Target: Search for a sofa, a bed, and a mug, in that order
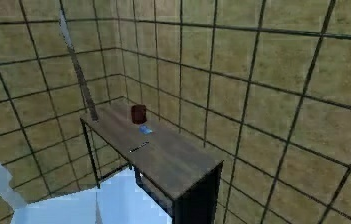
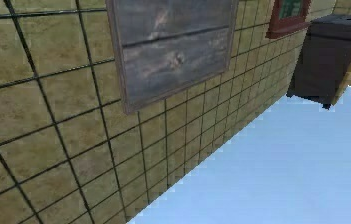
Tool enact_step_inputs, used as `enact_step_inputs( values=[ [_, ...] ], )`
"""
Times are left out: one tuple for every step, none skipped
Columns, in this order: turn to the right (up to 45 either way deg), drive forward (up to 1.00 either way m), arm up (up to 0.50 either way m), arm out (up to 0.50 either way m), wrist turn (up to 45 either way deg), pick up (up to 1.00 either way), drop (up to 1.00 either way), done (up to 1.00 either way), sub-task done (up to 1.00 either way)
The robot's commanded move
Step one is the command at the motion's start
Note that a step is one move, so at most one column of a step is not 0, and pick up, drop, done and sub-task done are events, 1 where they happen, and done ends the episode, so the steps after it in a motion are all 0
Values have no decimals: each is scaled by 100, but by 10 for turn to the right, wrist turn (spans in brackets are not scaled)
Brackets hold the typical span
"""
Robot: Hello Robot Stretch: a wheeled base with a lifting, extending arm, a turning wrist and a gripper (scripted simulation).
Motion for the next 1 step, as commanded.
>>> enact_step_inputs(
  values=[
    [-90,0,0,0,0,0,0,0,0]
  ],
)
